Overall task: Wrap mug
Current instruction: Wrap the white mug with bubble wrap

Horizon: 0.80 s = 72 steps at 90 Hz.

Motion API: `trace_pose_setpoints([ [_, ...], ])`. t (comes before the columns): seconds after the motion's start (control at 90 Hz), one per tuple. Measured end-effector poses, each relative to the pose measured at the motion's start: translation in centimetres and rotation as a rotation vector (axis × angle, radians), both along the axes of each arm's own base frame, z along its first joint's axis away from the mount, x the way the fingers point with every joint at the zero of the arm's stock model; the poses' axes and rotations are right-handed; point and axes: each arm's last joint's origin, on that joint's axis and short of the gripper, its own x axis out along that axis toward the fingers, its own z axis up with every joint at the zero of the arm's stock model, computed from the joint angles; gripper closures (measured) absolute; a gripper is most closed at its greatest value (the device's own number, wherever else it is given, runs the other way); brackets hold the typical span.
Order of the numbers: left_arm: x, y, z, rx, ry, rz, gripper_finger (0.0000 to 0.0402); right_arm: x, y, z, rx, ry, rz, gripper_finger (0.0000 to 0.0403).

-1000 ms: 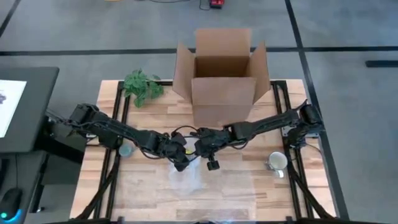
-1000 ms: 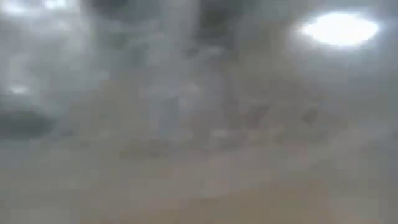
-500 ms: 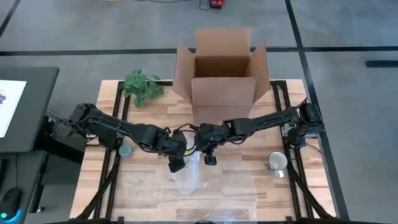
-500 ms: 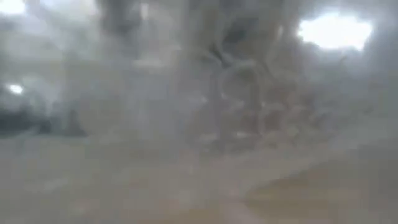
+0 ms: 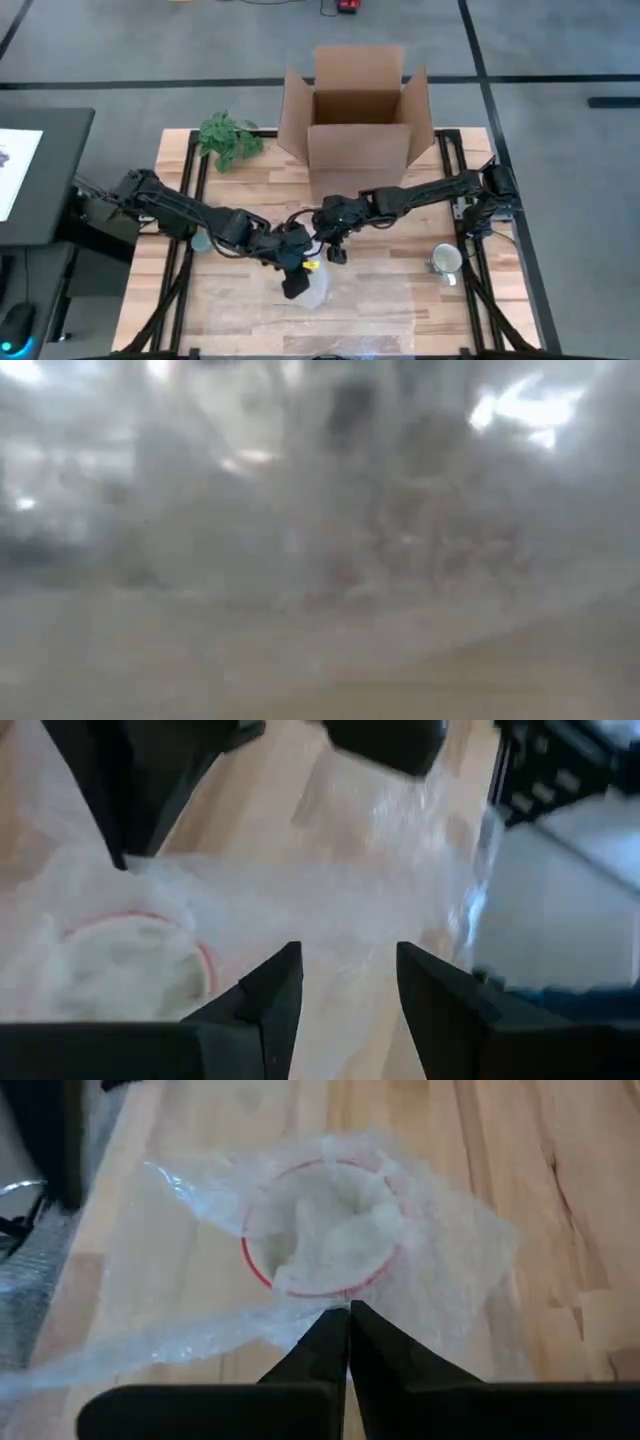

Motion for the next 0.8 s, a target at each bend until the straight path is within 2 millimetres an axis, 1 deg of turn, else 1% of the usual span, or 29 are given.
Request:
trace_pose_setpoints([
  [0.067,1.0,-0.3,-0.3,-0.003,-0.049,-0.015,0.026,0.0,0.0,-0.1,-0.001,0.004,0.001,0.0403],
  [0.189,2.5,-0.9,-0.8,0.092,-0.141,-0.145,0.026,0.0,-0.1,-0.1,-0.001,0.006,-0.002,0.0403],
  [0.278,3.1,-1.2,-1.0,0.14,-0.19,-0.202,0.026,0.0,-0.1,-0.1,-0.001,0.006,-0.002,0.0403],
  [0.367,3.7,-1.1,-1.2,0.157,-0.214,-0.217,0.026,0.0,-0.2,-0.1,-0.001,0.006,-0.006,0.0403],
  [0.422,3.7,-1.0,-1.4,0.161,-0.202,-0.215,0.026,0.0,-0.3,-0.1,0.0,0.007,-0.011,0.0403],
  [0.544,4.2,-1.0,-2.6,0.162,-0.15,-0.208,0.026,-0.1,-0.5,-0.4,-0.013,0.022,-0.02,0.0403],
  [0.611,4.2,-1.0,-2.7,0.153,-0.138,-0.208,0.026,-0.1,-0.6,-0.4,-0.023,0.029,-0.02,0.0403],
  [0.7,3.9,-0.9,-2.8,0.13,-0.102,-0.182,0.026,-0.1,-0.6,-0.4,-0.02,0.028,-0.024,0.0403],
  [0.8,3.2,-0.7,-3.4,0.133,0.001,-0.159,0.026,-0.1,-0.9,-0.4,-0.019,0.029,-0.032,0.0403],
])
